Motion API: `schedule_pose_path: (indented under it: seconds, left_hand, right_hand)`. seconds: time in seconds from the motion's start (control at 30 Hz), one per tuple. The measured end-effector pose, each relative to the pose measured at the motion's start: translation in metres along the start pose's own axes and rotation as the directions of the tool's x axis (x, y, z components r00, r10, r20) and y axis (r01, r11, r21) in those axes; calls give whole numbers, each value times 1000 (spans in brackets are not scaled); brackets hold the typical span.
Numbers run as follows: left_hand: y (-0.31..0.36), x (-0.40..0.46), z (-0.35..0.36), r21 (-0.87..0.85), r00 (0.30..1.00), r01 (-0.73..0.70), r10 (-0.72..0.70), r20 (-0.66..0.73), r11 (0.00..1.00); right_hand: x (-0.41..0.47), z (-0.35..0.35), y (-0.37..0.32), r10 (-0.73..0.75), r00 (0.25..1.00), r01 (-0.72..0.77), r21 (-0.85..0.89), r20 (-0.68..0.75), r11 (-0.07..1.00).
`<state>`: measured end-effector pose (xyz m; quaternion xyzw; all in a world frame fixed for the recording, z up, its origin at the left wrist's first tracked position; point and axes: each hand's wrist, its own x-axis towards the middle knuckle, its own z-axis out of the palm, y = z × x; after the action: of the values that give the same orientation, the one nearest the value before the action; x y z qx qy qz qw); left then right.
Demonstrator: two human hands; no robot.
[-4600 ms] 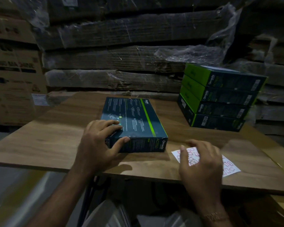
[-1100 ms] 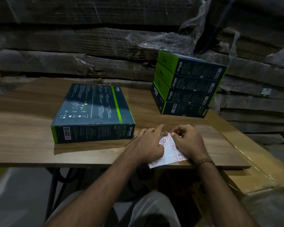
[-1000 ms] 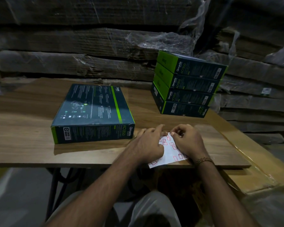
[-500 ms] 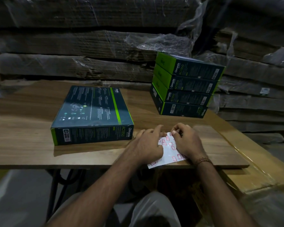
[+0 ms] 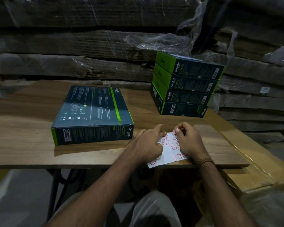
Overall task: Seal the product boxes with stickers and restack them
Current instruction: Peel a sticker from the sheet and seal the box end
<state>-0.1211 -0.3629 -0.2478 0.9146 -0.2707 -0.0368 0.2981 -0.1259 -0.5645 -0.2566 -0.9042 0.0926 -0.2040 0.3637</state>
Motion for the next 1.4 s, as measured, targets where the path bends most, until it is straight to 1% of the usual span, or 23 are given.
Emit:
schedule_pose_path:
  seconds: [0.07,0.13,0.17,0.2,0.27,0.33,0.37,0.4,0.5,0.57,0.67,0.73,0.87,0.9,0.93,1.0,1.03,1.1,1.17,1.2,1.23,1.3,1.4]
  left_hand:
    - [-5,-5,0,-54,997,-44,41,-70,998]
    - [-7,-13,-4,-109,968,-137,109,-224,985]
    - [-7,-19,-7,-130,929,-217,164,-331,967]
    - [-7,-25,-9,-123,866,-307,223,-447,944]
    - [-10,-44,-16,10,684,-418,321,-655,908]
    - [-27,-65,-28,202,517,-398,400,-757,895]
    - [-40,-75,-36,281,468,-348,426,-775,894]
    - [-54,-85,-45,344,447,-275,436,-781,898]
    - [-88,-110,-77,447,489,34,376,-787,894]
    - [-103,-121,-93,461,516,156,326,-792,873]
    - [-115,-126,-103,383,567,124,251,-784,915]
    - [-117,-123,-102,289,606,79,184,-774,954]
    - [-121,-121,-98,203,645,67,113,-756,977]
    - [-123,-121,-98,195,649,70,104,-753,978]
    - [-124,-121,-98,184,651,71,94,-753,980]
    - [-124,-122,-98,160,652,67,78,-754,985]
    - [-123,-122,-98,148,650,62,73,-756,987]
    - [-122,-123,-98,128,646,50,66,-760,990]
    - [-122,-123,-99,116,646,46,59,-761,992]
    - [-123,-123,-99,115,649,45,59,-759,992]
    - [-123,-123,-100,117,653,44,59,-755,992]
    - [-123,-124,-99,117,657,46,58,-751,992]
    - [-123,-125,-99,116,655,51,54,-754,992]
  right_hand:
    - [-1,-1,-1,5,1000,-5,15,-11,1000]
    - [-2,-1,-2,9,1000,-9,24,-18,1000]
    - [-3,-1,-3,14,1000,-14,28,-15,1000]
    - [-4,-2,-4,18,1000,-17,32,-10,999]
    - [-5,-2,-6,18,1000,-18,38,-13,999]
    - [-6,-2,-6,1,999,-1,5,-33,1000]
    - [-7,-2,-6,-15,999,14,-26,-47,1000]
    - [-8,-2,-5,-34,997,30,-63,-65,998]
    - [-13,-1,-9,-102,988,78,-202,-112,976]
    - [-16,-1,-17,-132,985,90,-323,-111,942]
    - [-24,4,-36,-241,963,149,-502,-123,852]
    - [-32,9,-58,-357,920,226,-525,-162,820]
    - [-43,22,-108,-634,756,441,-591,-160,675]
    - [-41,26,-115,-654,744,460,-604,-138,651]
    - [-38,29,-118,-639,761,461,-599,-111,654]
    - [-34,34,-121,-539,840,432,-516,-69,740]
    - [-35,36,-122,-489,870,420,-424,-63,802]
    - [-45,41,-130,-437,896,424,-149,-76,893]
    - [-62,51,-147,-424,905,426,128,-42,896]
    - [-69,58,-155,-433,901,425,216,-10,879]
    - [-75,67,-161,-455,890,440,247,7,863]
    - [-81,84,-167,-499,866,489,198,3,849]
    - [-82,100,-174,-482,876,476,183,-11,861]
